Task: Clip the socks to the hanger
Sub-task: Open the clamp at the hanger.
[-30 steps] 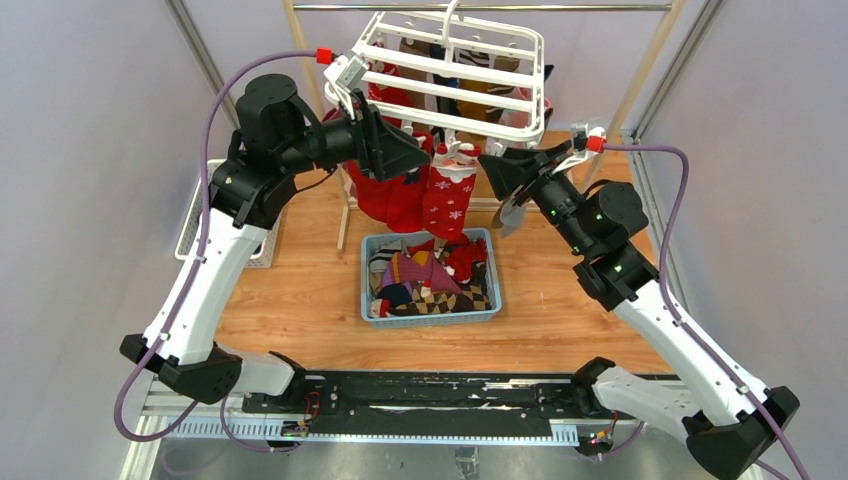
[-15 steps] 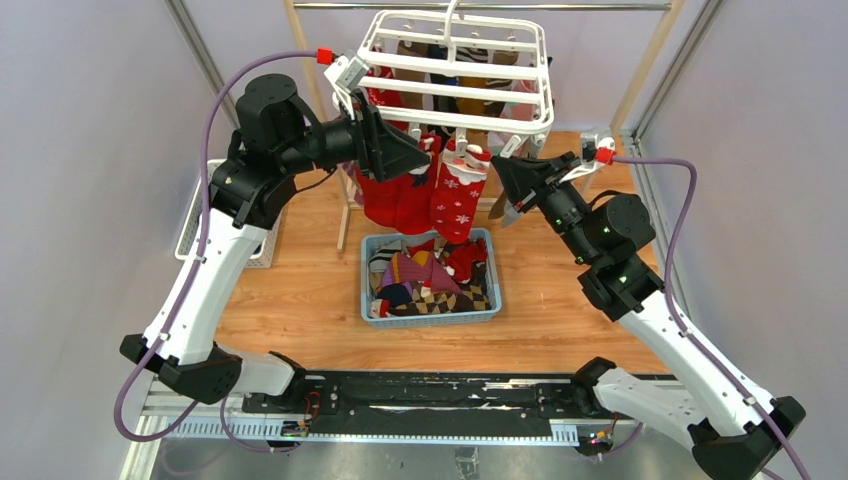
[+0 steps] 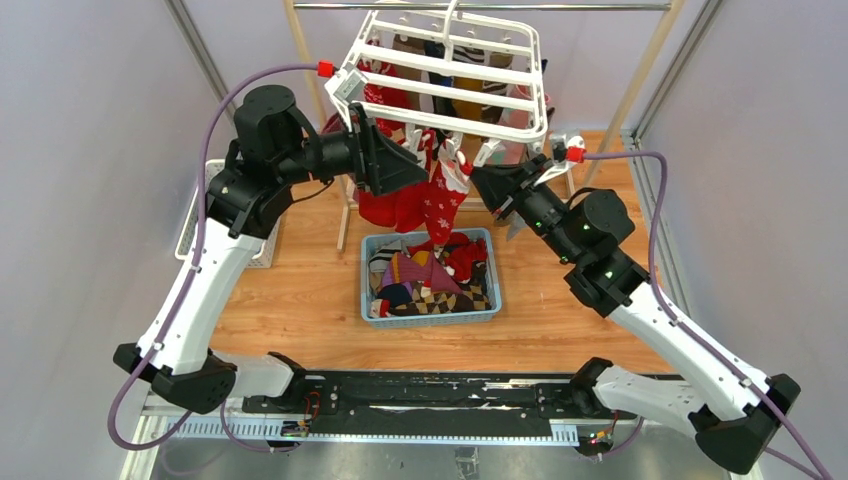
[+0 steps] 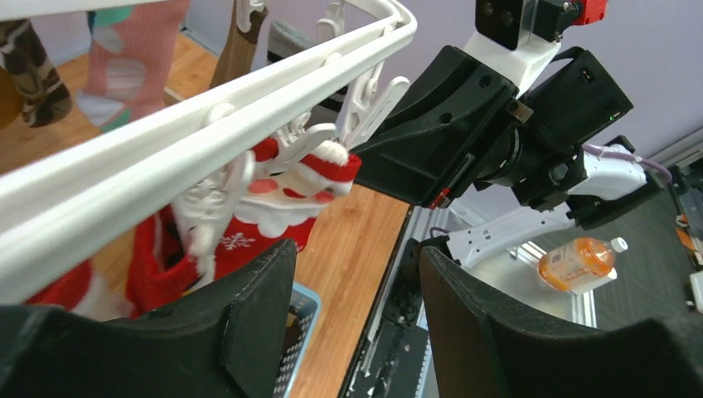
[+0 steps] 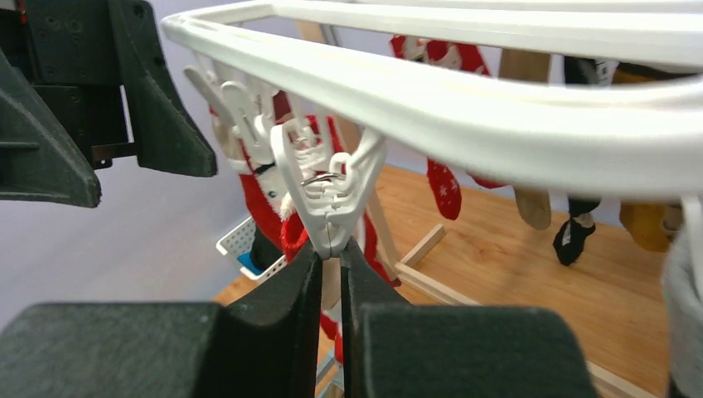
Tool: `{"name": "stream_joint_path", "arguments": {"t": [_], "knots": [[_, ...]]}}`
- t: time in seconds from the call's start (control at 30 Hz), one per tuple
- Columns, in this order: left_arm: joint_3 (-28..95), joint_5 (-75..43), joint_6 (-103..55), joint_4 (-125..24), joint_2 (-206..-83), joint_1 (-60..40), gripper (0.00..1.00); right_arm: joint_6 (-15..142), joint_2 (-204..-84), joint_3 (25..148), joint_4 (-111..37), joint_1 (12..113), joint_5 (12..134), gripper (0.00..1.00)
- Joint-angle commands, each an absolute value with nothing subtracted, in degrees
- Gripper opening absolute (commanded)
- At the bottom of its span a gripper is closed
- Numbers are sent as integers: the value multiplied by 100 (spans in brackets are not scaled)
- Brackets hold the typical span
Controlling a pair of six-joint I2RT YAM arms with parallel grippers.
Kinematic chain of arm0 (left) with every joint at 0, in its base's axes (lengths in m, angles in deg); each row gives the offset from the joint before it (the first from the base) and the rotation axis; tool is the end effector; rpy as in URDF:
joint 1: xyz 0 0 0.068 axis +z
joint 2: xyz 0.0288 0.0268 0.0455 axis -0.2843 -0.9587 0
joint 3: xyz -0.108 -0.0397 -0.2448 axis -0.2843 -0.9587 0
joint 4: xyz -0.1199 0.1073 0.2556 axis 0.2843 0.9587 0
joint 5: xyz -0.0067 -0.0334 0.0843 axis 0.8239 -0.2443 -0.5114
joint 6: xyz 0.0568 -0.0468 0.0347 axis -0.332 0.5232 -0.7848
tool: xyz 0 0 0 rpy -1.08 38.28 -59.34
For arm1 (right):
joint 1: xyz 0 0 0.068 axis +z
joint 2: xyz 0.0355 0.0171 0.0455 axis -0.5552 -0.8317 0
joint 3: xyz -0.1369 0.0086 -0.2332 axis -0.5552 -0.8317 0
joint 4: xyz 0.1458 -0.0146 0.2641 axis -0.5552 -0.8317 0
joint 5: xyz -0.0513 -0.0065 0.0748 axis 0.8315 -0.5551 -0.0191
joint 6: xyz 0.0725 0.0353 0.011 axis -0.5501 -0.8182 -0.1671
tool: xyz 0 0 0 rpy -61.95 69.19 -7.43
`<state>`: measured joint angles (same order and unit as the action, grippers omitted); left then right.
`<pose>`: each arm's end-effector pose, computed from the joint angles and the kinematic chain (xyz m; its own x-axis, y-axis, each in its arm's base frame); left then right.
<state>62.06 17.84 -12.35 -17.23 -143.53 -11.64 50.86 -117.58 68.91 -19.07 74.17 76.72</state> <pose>0.2475 -0.1859 0.5359 -0.4428 -0.0984 -0.8912 0.8300 0.3309 -0.4490 0.2153 0.1895 0.4561 0.0279 0.4613 -0.8868 -0.7448 0.6014 0.2893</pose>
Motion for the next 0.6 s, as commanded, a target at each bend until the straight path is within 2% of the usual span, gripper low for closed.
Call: {"name": "stream_joint_path", "arguments": {"t": [0.0, 0.3, 0.43, 0.57], "knots": [[6113, 2085, -1093, -1675, -14238, -1285, 62, 5278, -12038, 7316, -2078, 7910, 7684, 0], [5959, 1867, -1025, -1512, -14060, -1380, 62, 5164, -12472, 7649, -2033, 8286, 7671, 0], [6079, 1940, -979, -1630, -14126, -1375, 55, 4959, -12603, 7768, -2013, 8321, 7388, 0], [6409, 2092, -801, -1784, -14435, -1377, 56, 4723, -12671, 7815, -1948, 8317, 7049, 0]]}}
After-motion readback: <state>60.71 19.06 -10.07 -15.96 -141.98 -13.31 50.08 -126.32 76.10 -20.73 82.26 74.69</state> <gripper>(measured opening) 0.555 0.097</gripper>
